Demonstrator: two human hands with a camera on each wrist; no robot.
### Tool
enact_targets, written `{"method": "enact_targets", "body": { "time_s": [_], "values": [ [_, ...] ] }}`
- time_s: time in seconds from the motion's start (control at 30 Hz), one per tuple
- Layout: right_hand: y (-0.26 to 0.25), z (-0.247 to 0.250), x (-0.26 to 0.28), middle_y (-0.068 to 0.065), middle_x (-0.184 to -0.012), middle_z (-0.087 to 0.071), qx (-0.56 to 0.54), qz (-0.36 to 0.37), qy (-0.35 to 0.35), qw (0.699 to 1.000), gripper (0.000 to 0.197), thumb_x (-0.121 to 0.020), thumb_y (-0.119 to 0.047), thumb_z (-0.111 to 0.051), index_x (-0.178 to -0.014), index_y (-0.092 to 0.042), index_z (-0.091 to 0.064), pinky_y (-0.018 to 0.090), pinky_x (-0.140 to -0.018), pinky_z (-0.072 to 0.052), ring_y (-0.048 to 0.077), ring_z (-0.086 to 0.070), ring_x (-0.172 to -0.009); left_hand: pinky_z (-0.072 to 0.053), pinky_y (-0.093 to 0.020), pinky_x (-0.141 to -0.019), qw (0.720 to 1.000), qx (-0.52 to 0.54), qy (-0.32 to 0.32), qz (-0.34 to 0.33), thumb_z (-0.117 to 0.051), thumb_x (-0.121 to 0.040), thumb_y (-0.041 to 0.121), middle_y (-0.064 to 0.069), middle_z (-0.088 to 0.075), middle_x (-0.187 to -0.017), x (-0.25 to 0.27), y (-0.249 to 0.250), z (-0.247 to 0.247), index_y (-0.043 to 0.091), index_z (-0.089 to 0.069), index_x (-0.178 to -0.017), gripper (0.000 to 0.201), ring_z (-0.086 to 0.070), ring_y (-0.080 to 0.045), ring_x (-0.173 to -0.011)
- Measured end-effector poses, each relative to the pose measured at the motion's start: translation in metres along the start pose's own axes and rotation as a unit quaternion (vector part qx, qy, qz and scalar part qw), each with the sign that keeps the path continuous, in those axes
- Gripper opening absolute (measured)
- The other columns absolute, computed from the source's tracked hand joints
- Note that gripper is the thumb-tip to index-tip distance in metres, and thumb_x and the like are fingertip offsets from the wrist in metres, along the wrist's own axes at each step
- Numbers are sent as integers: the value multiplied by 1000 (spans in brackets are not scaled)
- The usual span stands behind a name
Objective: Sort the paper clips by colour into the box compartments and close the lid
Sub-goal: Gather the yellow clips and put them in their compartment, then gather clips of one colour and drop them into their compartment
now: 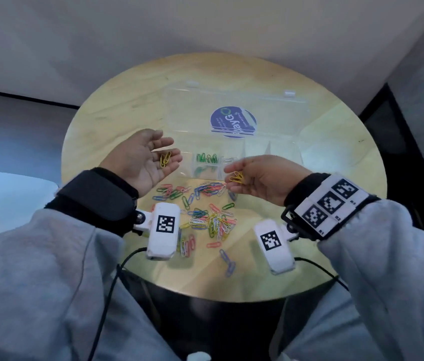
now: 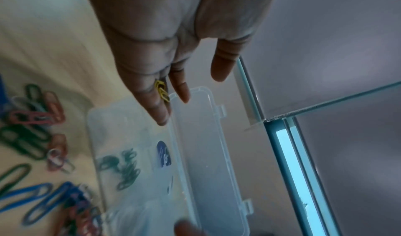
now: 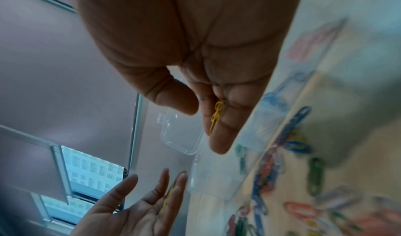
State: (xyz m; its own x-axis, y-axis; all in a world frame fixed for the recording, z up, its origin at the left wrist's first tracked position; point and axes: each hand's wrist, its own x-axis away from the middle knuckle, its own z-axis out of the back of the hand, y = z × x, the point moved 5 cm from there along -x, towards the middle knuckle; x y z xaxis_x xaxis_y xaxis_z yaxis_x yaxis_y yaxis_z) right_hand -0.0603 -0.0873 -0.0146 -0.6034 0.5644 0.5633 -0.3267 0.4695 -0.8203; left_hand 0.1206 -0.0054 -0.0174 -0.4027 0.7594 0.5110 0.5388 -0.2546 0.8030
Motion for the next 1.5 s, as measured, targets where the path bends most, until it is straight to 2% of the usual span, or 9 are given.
{"method": "enact_targets", "body": {
  "time_s": [0.4, 0.53, 0.6, 0.73, 0.9, 1.03, 1.2, 1.33, 1.5],
  "values": [
    [-54, -58, -65, 11, -96, -51, -28, 29, -4, 999, 28, -88, 11, -31, -90, -3, -55, 20, -77, -51, 22, -52, -102, -44, -29, -89, 998, 45, -48, 5, -41, -94, 41, -13, -42, -106, -27, 19, -3, 10, -54, -107, 36, -47, -25, -94],
    [-52, -65, -77, 9, -98, -52, -2, 23, -1, 1000, 29, -89, 9, -33, -105, -3, -53, 18, -77, -47, 18, -50, -102, -26, -35, -113, 996, 34, -79, 3, -38, -94, 42, -27, -23, -150, -23, 21, -8, 12, -51, -122, 43, -21, -29, -143],
    [-50, -66, -78, 9, -104, -52, 9, 21, -4, 1000, 33, -89, 9, -32, -110, -4, -53, 17, -81, -46, 18, -51, -105, -23, -35, -114, 996, 31, -87, -3, -38, -94, 42, -28, -15, -153, -19, 23, -10, 14, -51, -123, 43, -12, -29, -147],
    [-50, -58, -68, 7, -104, -56, 70, 44, 1, 997, 33, -90, 5, -33, -103, -7, -60, 20, -82, -46, 23, -55, -111, -34, -32, -107, 996, -6, -88, -26, -40, -95, 38, -18, -42, -140, -18, 25, -10, 17, -57, -102, 29, -38, -25, -135],
    [-55, -20, -44, 3, -101, -58, 254, 109, 51, 960, 19, -88, -5, -50, -97, -19, -61, 31, -87, -47, 15, -54, -97, -48, -24, -72, 977, -186, -85, -63, -54, -91, 31, -2, -59, -92, -13, 19, -19, 20, -56, -94, 12, -60, -14, -79],
    [-41, 0, -22, -5, -86, -61, 388, 130, 76, 909, 17, -87, -13, -56, -85, -29, -60, 34, -84, -50, 16, -58, -83, -41, -24, -59, 902, -401, -119, -103, -64, -84, 22, 2, -57, -77, -5, 9, -30, 29, -56, -87, 11, -53, -11, -65],
    [-1, 11, 1, -15, -69, -51, 564, 73, 51, 821, 13, -86, -20, -57, -95, -26, -63, 15, -63, -38, 1, -47, -65, -33, -22, -52, 746, -631, -181, -112, -63, -80, 19, 9, -47, -61, 15, -25, -52, 29, -64, -89, 13, -44, -5, -52],
    [25, 11, 9, -10, -65, -47, 577, 32, 12, 816, 7, -81, -21, -65, -86, -23, -62, 18, -57, -35, 2, -43, -59, -31, -22, -50, 621, -745, -228, -88, -64, -76, 23, 11, -49, -63, 29, -61, -67, 31, -65, -89, 16, -48, -2, -57],
    [42, 3, 7, -11, -65, -45, 615, 33, -12, 788, 17, -78, -16, -64, -72, -26, -51, 20, -53, -33, 8, -43, -61, -36, -21, -50, 557, -788, -253, -77, -67, -79, 24, 12, -48, -58, 39, -81, -74, 33, -64, -93, 17, -53, -7, -56]
  ]
}}
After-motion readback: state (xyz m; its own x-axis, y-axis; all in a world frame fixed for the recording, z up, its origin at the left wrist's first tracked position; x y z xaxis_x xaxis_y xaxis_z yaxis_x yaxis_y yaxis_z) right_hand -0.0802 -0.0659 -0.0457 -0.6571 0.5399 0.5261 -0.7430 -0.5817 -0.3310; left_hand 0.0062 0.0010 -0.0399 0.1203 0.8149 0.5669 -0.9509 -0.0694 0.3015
